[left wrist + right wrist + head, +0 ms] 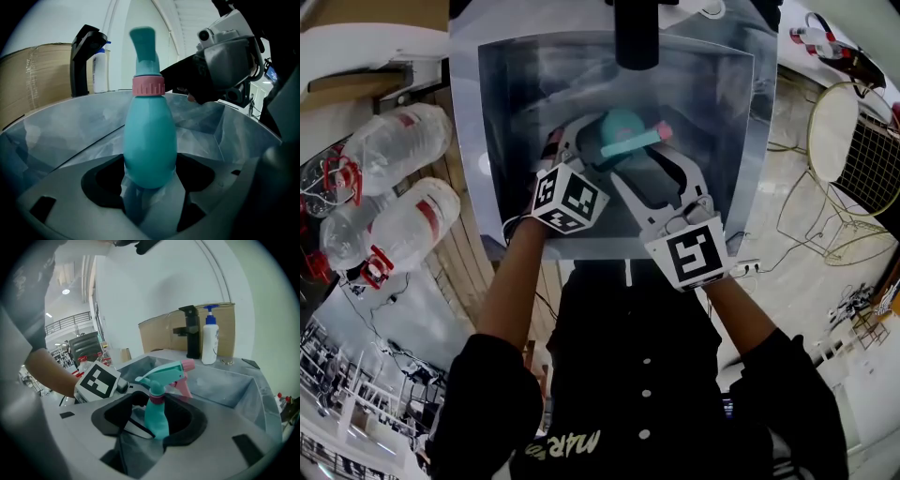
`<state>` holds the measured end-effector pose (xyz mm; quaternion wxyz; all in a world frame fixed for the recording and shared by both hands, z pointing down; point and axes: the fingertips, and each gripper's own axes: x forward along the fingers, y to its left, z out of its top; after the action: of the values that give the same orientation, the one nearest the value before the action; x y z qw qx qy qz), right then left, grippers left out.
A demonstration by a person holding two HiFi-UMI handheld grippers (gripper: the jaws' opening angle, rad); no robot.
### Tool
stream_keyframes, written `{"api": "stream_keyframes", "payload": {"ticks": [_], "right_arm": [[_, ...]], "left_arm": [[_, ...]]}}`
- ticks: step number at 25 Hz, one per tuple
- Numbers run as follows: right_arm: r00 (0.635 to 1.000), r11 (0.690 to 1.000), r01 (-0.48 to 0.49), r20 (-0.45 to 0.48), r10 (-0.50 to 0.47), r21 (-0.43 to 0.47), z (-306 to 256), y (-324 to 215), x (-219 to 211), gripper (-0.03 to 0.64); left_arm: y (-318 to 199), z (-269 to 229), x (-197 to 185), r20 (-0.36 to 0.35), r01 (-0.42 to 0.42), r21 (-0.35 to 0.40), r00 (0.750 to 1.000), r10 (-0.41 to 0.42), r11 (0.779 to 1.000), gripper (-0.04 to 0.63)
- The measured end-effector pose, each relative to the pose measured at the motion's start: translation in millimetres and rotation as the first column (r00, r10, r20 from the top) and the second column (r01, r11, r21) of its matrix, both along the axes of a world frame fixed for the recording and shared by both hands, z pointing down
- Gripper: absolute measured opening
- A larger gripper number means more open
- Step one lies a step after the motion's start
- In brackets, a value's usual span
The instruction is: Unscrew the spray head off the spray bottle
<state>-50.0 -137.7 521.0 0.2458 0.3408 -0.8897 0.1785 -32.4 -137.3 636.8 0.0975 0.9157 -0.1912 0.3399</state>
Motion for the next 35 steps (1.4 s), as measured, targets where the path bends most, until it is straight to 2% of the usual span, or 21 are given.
{"api": "stream_keyframes", "payload": {"ticks": [6,9,13,18,21,24,26,27,30,32,33,35], "right_arm": [[0.998,0.998,0.057,-0.036,-0.056,0.030,4,-1,-6,0.301],[0.999,0.998,0.035,-0.036,-0.033,0.045,5,-7,-8,0.299],[1.000,0.998,0.004,-0.030,-0.002,0.064,7,-15,-11,0.280],[0.999,0.993,-0.016,-0.036,0.020,0.115,8,-27,-8,0.212],[0.998,0.987,0.030,-0.053,-0.022,0.159,7,-30,-8,0.166],[0.989,0.972,0.146,-0.034,-0.143,0.185,5,-26,-11,0.164],[0.962,0.943,0.272,-0.019,-0.273,0.192,4,-21,-12,0.164],[0.937,0.919,0.346,-0.017,-0.349,0.191,4,-18,-12,0.164],[0.825,0.809,0.559,-0.031,-0.564,0.180,6,-7,-11,0.164],[0.759,0.745,0.644,-0.026,-0.650,0.175,5,-4,-9,0.163],[0.742,0.729,0.662,-0.017,-0.670,0.173,4,-3,-8,0.164],[0.742,0.732,0.661,0.001,-0.671,0.164,3,-5,-7,0.164]], "left_arm": [[1,1,2,0.011,0.001,0.004,1.000,-0.001,1.000,0.362],[0,1,3,0.013,0.002,0.005,1.000,-0.002,1.000,0.362],[1,2,3,0.019,-0.001,0.005,1.000,0.001,1.000,0.362],[0,2,4,0.019,0.000,0.004,1.000,0.000,1.000,0.362],[1,1,4,0.021,-0.005,0.009,1.000,0.005,1.000,0.362],[2,1,4,0.016,-0.017,0.013,1.000,0.016,1.000,0.362],[3,1,5,0.011,-0.037,0.014,0.999,0.037,0.999,0.362],[4,1,6,0.007,-0.048,0.014,0.999,0.048,0.999,0.362],[7,1,9,-0.006,-0.075,0.009,0.997,0.075,0.997,0.362],[8,0,11,-0.008,-0.080,0.007,0.997,0.080,0.997,0.362],[8,0,11,-0.007,-0.079,0.006,0.997,0.079,0.997,0.362],[8,0,13,-0.008,-0.073,0.002,0.997,0.073,0.997,0.362]]}}
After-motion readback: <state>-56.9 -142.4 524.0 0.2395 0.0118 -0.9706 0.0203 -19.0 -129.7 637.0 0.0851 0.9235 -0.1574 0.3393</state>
